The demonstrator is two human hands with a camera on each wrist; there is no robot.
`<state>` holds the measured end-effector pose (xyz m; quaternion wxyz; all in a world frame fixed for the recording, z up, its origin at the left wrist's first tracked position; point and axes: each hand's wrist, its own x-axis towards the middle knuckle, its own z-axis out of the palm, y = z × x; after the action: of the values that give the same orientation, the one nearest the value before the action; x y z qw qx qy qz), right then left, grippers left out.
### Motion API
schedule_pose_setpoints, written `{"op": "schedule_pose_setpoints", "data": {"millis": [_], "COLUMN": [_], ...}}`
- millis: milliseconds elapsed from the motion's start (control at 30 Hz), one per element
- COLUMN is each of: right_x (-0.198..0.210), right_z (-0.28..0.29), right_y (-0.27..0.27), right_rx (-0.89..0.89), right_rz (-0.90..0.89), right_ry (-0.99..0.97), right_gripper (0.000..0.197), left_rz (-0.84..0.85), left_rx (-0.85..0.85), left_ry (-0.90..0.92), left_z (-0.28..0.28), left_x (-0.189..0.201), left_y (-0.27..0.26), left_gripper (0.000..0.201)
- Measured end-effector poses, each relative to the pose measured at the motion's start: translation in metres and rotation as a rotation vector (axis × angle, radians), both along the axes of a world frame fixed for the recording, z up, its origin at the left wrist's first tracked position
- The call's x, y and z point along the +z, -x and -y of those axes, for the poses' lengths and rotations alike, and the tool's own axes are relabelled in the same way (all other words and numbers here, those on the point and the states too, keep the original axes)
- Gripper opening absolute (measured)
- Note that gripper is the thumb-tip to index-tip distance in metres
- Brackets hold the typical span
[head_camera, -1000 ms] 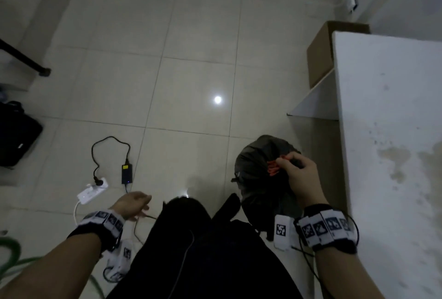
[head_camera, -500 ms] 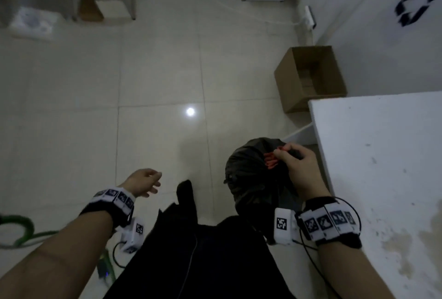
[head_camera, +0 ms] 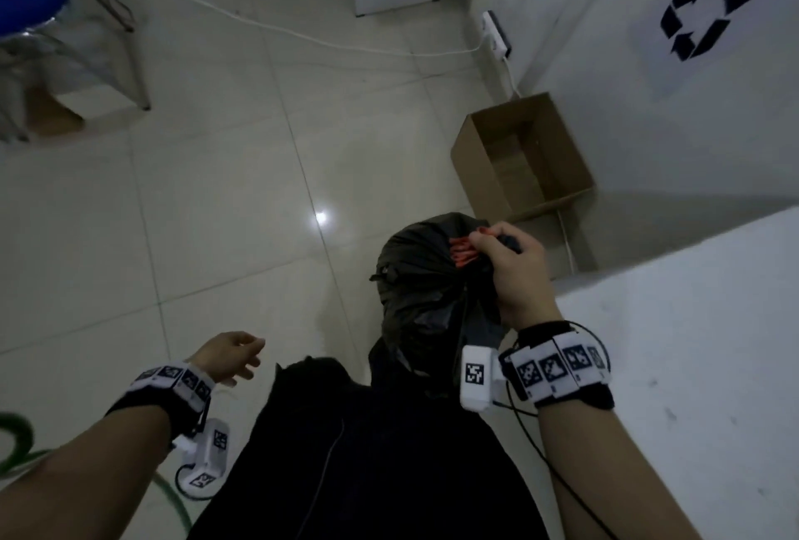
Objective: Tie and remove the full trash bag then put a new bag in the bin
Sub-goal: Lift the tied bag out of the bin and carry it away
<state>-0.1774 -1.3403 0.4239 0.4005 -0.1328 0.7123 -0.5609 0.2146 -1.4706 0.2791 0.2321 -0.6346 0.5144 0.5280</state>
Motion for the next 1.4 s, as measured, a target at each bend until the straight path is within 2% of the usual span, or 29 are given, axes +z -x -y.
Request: {"op": "schedule_pose_setpoints", "data": {"millis": [200, 433, 600, 767, 833, 933, 1067, 1133, 1167, 1233, 1300, 1400], "right_x": [0.001, -0.031, -0.089, -0.164, -0.201, -0.263, -0.350, -0.396, -0.421, -0.469, -0.507, -0.555], "right_z": [0.081, 0.162, 0.210, 0.236, 0.246, 0.259, 0.265, 0.259, 0.253, 0.237, 0.227, 0.231], "right_y": [0.086, 0.220, 0.325, 0.413, 0.446, 0.486, 0.519, 0.526, 0.527, 0.528, 0.524, 0.522], "right_rx": [-0.033, -0.137, -0.134, -0.059, -0.017, 0.035, 0.103, 0.137, 0.159, 0.223, 0.201, 0.059], "right_rz": [-0.033, -0.156, -0.247, -0.302, -0.332, -0.379, -0.286, -0.274, -0.309, -0.483, -0.598, -0.463], "right_ry": [0.015, -0.044, -0.098, -0.141, -0.149, -0.150, -0.141, -0.257, -0.346, -0.545, -0.657, -0.733], "right_gripper": [0.029, 0.033, 0.030, 0.032, 0.031, 0.027, 0.010, 0.002, 0.006, 0.016, 0.014, 0.013], "left_rz": [-0.054, -0.184, -0.234, -0.314, -0.360, -0.380, -0.300, -0.266, -0.254, -0.269, -0.320, -0.367], "left_rx": [0.048, -0.071, -0.097, -0.039, -0.102, -0.290, -0.693, -0.822, -0.863, -0.899, -0.881, -0.857], "left_ry": [0.004, -0.056, -0.049, -0.100, -0.023, 0.208, 0.430, 0.480, 0.521, 0.630, 0.726, 0.786], "left_z": [0.097, 0.219, 0.280, 0.291, 0.294, 0.303, 0.301, 0.294, 0.290, 0.284, 0.283, 0.282], "left_x": [0.004, -0.025, -0.078, -0.146, -0.185, -0.249, -0.328, -0.361, -0.374, -0.391, -0.399, -0.403], "left_y": [0.115, 0.310, 0.463, 0.595, 0.646, 0.711, 0.768, 0.777, 0.777, 0.773, 0.767, 0.764], "left_gripper": [0.033, 0.034, 0.032, 0.031, 0.033, 0.046, 0.079, 0.087, 0.092, 0.097, 0.097, 0.095]}}
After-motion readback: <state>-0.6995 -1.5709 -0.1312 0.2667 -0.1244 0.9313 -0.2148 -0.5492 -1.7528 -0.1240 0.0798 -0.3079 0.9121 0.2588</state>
